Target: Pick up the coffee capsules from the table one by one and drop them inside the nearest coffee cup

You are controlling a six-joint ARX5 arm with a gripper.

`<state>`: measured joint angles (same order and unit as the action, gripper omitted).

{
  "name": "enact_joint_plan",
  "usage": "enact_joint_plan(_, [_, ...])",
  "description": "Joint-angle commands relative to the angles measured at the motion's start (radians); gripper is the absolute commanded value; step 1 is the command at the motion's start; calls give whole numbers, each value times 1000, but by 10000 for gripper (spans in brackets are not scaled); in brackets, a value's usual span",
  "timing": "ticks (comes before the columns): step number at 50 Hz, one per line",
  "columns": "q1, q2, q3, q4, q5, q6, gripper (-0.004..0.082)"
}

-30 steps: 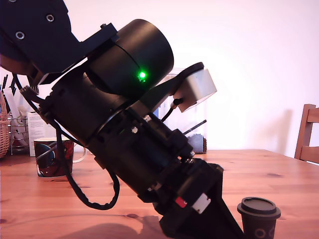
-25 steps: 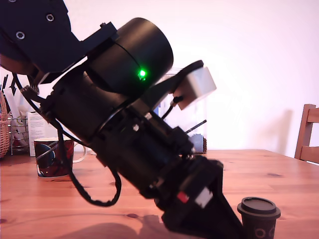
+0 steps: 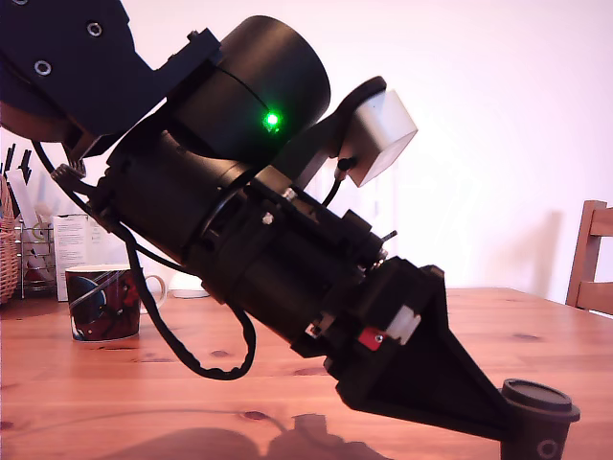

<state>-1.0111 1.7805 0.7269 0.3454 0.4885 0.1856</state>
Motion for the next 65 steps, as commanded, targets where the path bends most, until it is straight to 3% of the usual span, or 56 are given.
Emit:
enact_joint_plan(1, [1, -19, -9, 12, 0, -2, 186])
enact_joint_plan(8, [3, -19, -10, 19, -11, -2, 479])
enact_joint_plan(11, [3, -19, -10, 19, -11, -2, 542])
enact_joint_plan(41, [15, 26, -9, 89, -41, 6, 547])
enact_joint_plan(65, [13, 60, 38, 41, -40, 25, 547])
